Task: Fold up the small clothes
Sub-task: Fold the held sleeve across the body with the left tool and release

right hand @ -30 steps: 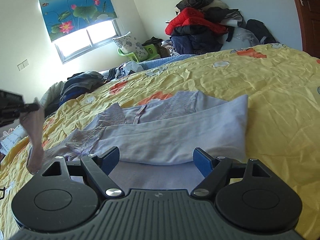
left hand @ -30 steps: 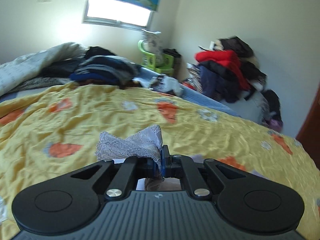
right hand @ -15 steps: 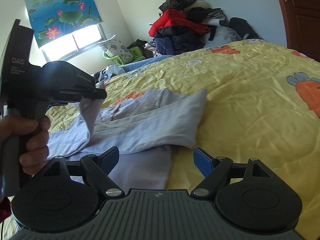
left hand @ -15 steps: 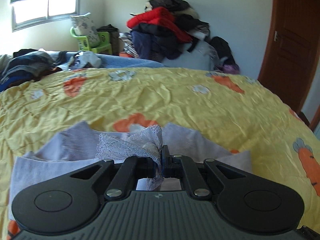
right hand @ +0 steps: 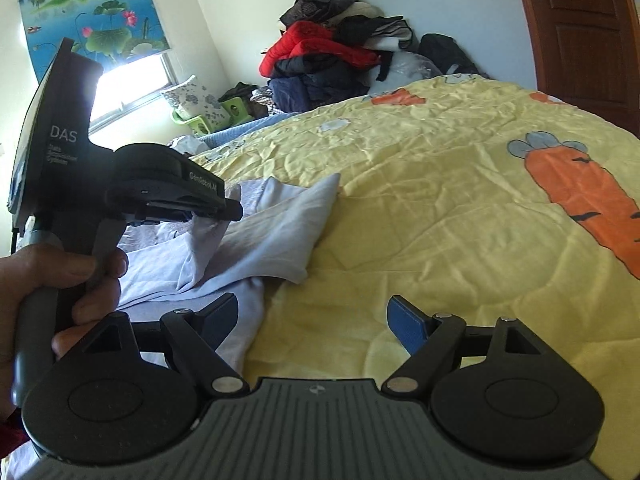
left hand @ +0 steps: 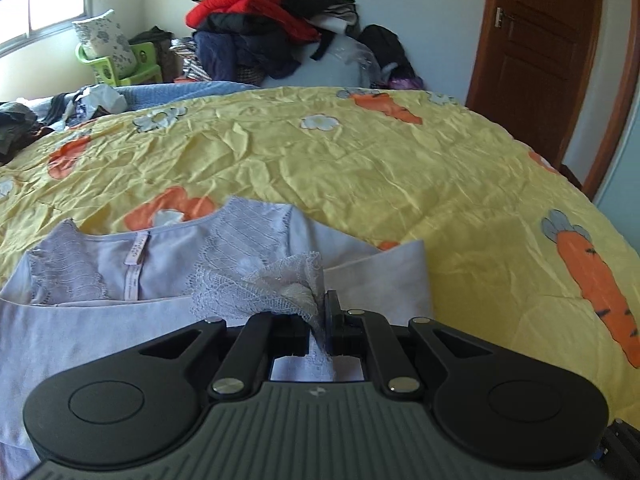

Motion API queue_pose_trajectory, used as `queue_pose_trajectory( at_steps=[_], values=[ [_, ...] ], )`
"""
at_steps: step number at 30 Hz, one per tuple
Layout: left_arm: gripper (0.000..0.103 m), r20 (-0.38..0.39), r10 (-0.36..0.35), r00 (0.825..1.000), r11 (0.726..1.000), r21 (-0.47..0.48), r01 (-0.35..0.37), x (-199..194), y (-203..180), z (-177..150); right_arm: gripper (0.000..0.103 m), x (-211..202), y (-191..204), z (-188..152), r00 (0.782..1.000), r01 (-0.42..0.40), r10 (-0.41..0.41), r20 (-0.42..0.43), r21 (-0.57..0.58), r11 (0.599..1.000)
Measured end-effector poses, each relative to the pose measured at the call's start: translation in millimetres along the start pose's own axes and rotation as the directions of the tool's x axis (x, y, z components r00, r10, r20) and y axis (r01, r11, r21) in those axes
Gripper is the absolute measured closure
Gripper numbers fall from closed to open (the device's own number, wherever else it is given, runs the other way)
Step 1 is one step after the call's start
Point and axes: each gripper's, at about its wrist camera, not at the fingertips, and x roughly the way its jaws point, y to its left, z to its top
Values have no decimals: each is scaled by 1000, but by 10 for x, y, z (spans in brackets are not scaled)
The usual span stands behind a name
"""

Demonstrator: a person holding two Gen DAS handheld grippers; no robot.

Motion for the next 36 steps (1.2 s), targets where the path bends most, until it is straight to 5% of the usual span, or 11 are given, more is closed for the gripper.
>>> queue_pose_trajectory(
  at_steps=[8, 9, 10, 12, 17, 23, 26, 28, 36],
  values=[
    [83, 41, -156, 987, 987, -42, 158, -339, 152, 84, 19, -34, 74, -33, 1000, 9, -9, -2, -21, 1000],
    [68, 60, -168, 984, 984, -49, 171, -402, 208, 82, 19, -36, 94, -27, 1000, 7, -7, 0, -27, 1000],
    [41, 80, -176, 981, 982, -58, 181, -457, 271, 70, 19, -35, 120, -14, 1000, 5, -4, 4, -34, 999],
    [12, 159, -159, 974, 981, -84, 174, -619, 452, 18, 19, -28, 177, 12, 1000, -2, 3, 12, -44, 999],
    [12, 224, -34, 974, 992, -112, 61, -854, 900, -89, 19, 44, 423, 129, 997, -67, 71, 37, -98, 993],
    [12, 57, 173, 983, 952, -267, -152, -661, 1640, -362, 18, 391, 626, 337, 987, -150, 156, 30, -143, 978],
    [12, -44, 204, 978, 925, -318, -207, -551, 1925, -552, 20, 683, 540, 417, 995, -72, 64, -78, -103, 992],
    [12, -54, 233, 971, 921, -308, -238, -574, 1994, -663, 21, 635, 490, 416, 997, -35, 29, -77, -72, 997],
    [12, 2, 234, 972, 950, -212, -228, -1034, 1847, -976, 17, 42, 542, 137, 993, -109, 103, -58, -114, 987]
  ],
)
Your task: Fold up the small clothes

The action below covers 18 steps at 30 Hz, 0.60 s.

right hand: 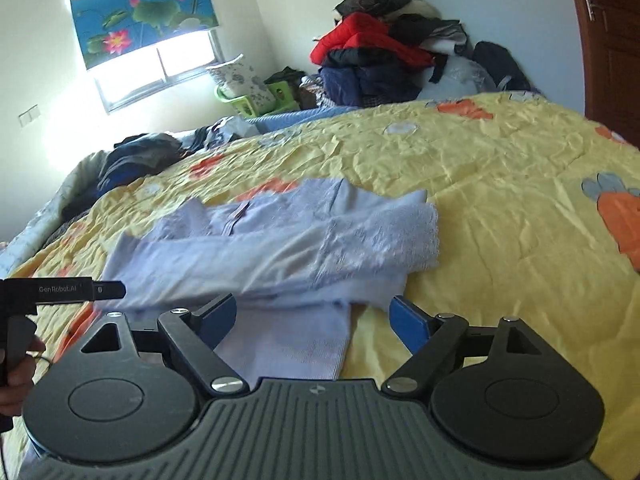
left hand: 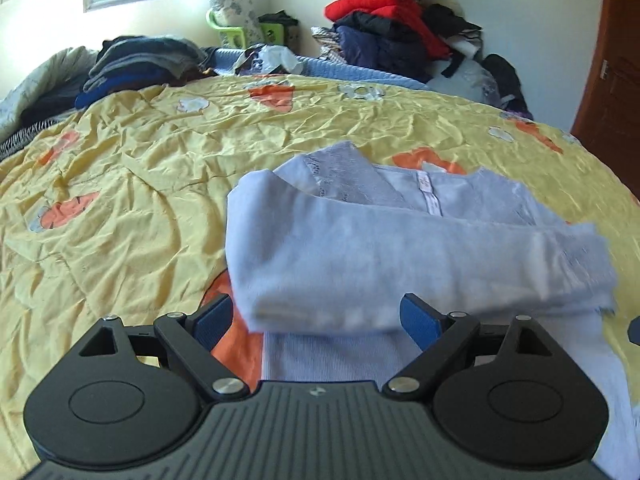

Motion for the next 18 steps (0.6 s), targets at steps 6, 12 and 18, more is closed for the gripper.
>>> queue_pose_trajectory(
  at_steps=[6, 12, 18],
  values=[
    [12, -6, -68, 998, 997, 34, 68, -447, 142, -360, 17, -200, -73, -281, 996, -67, 70, -58, 56, 996],
    [12, -10, -81, 997, 995, -62, 81, -819, 431, -821, 17, -462, 0, -538, 995, -74, 74, -71, 3, 997],
    [12, 60, -7, 998, 983, -180, 18, -968, 542, -1021, 17, -488, 175, -659, 983, -179, 179, -49, -4, 984]
  ],
)
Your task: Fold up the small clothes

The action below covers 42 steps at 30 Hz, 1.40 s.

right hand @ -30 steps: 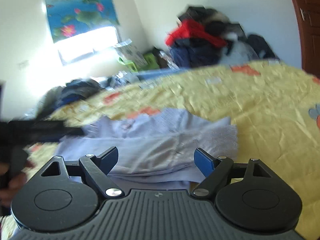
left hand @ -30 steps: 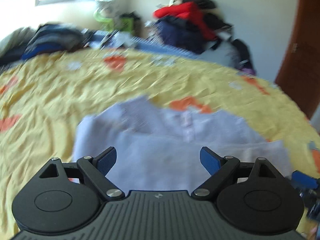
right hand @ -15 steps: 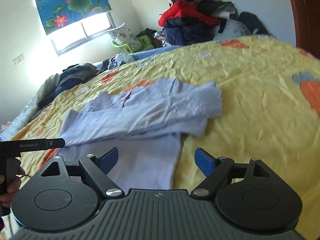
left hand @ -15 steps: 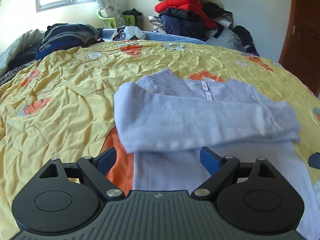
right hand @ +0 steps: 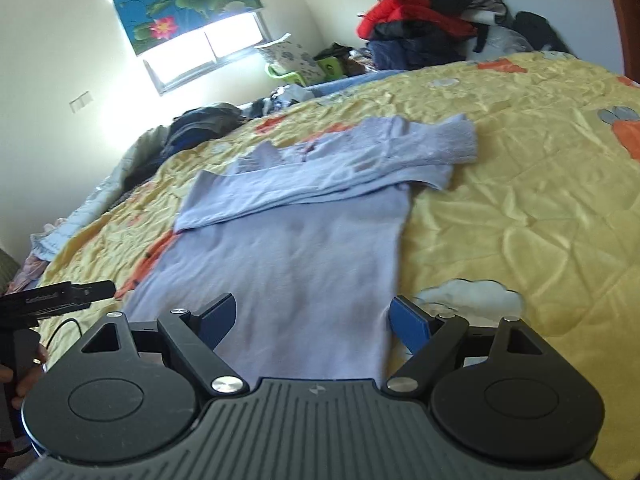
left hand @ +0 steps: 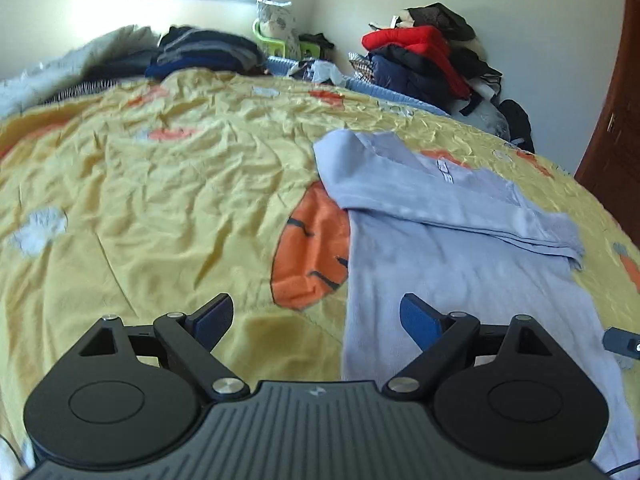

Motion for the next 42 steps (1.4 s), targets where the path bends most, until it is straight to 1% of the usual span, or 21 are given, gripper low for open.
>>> queue_pose_trajectory(
  at_steps=[2, 3, 4, 6, 7, 8, 10, 12, 15, 17, 19, 21, 22, 25, 30, 33, 35, 36, 38, 39, 42],
  values=[
    [12, -39, -38, 999, 999, -3, 38, 69, -31, -19, 17, 33, 71, -23, 1000, -6, 7, 17, -33, 999],
    [12, -45, -37, 998, 999, 5, 37, 97, -61, -43, 17, 47, 101, -35, 1000, 9, -8, 24, -47, 999],
    [12, -47, -17, 999, 1000, 22, 18, 122, -98, -70, 17, 58, 110, -45, 999, 22, -21, 30, -52, 998],
    [12, -27, 63, 998, 993, 101, -60, 148, -190, -128, 17, 64, 83, -53, 998, 53, -52, 32, -33, 998],
    [12, -8, 112, 994, 983, 150, -110, 142, -240, -153, 18, 48, 59, -53, 998, 62, -62, 32, -19, 998],
    [12, 8, 143, 990, 973, 181, -142, 121, -267, -163, 18, 24, 35, -49, 997, 69, -69, 34, -6, 998],
    [12, 62, 180, 982, 955, 228, -189, 31, -277, -183, 17, -18, -1, -38, 995, 93, -92, 31, -2, 996],
    [12, 74, 185, 980, 950, 242, -198, -31, -258, -176, 17, -45, -17, -43, 993, 119, -119, 17, -12, 993],
    [12, 16, 144, 990, 960, 241, -143, -95, -178, -139, 17, -140, -20, -71, 992, 129, -129, 9, -15, 991],
    [12, -25, 85, 996, 973, 215, -78, -173, -90, -137, 17, -258, 2, -89, 992, 123, -123, 13, -32, 992],
    [12, -71, 10, 997, 984, 176, 3, -258, 23, -139, 15, -386, 15, -103, 995, 103, -102, 13, -48, 994],
    [12, -124, -67, 990, 988, 129, 83, -340, 137, -151, 15, -502, 0, -119, 997, 76, -77, -2, -45, 996],
    [12, -145, -93, 985, 987, 114, 110, -372, 178, -154, 15, -555, -7, -126, 998, 65, -66, -15, -45, 997],
    [12, -190, -135, 972, 982, 106, 157, -476, 248, -206, 15, -695, -15, -161, 997, 51, -53, -50, -38, 998],
    [12, -243, -131, 961, 961, 206, 183, -587, 126, -351, 15, -858, 26, -255, 993, 36, -44, -113, -67, 997],
    [12, -292, -138, 946, 946, 243, 213, -595, 13, -440, 17, -890, 41, -318, 987, 19, -30, -155, -74, 997],
    [12, -319, -140, 937, 943, 245, 224, -574, -38, -498, 18, -900, 31, -358, 984, 6, -17, -179, -60, 998],
    [12, -325, -131, 937, 944, 248, 218, -561, -63, -527, 19, -904, 24, -379, 982, 3, -13, -188, -55, 998],
    [12, -311, -81, 947, 942, 286, 175, -557, -143, -573, 20, -905, 10, -417, 978, 7, -17, -206, -47, 999],
    [12, -310, -56, 949, 939, 306, 155, -552, -186, -589, 20, -905, 1, -438, 977, 9, -18, -212, -40, 999],
    [12, -298, -5, 955, 943, 317, 104, -553, -277, -609, 20, -907, -10, -473, 976, 8, -14, -218, -27, 1000]
  ],
)
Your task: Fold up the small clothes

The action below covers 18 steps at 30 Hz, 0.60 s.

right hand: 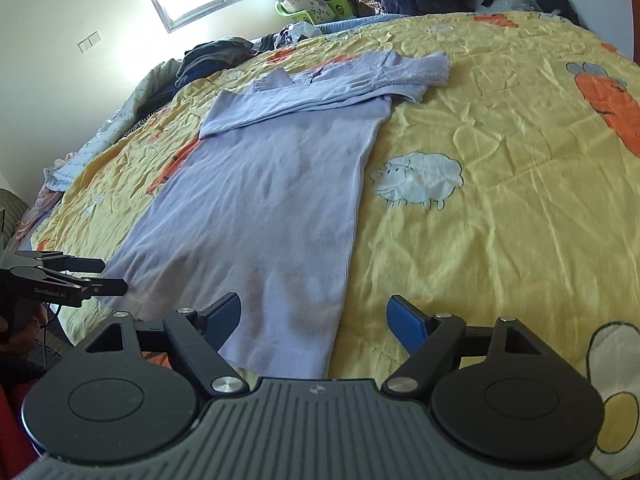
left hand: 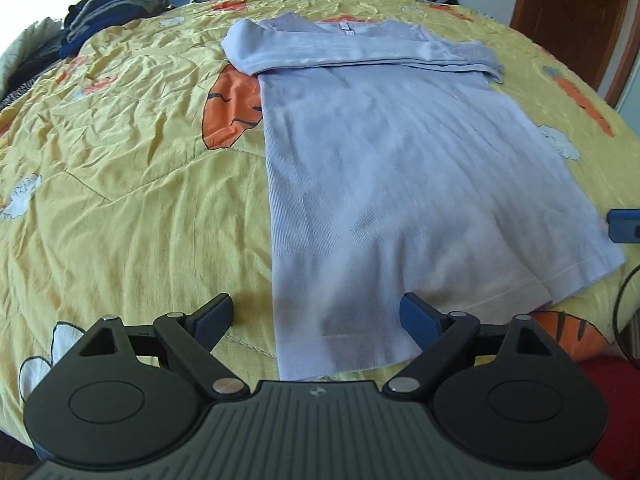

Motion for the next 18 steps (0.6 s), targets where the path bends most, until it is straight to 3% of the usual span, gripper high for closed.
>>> queue_pose_trajectory(
  at_steps=[9, 18],
  values=[
    [12, 4, 55, 998, 998, -14, -55, -4, -88, 9, 20, 19, 56, -16, 1000, 5, -6, -5, -25, 1000],
    [10, -9, 17, 1000, 999, -28, -17, -2, -52, 0, 22, 18, 85, -41, 1000, -25, 24, -8, -39, 999]
  ],
)
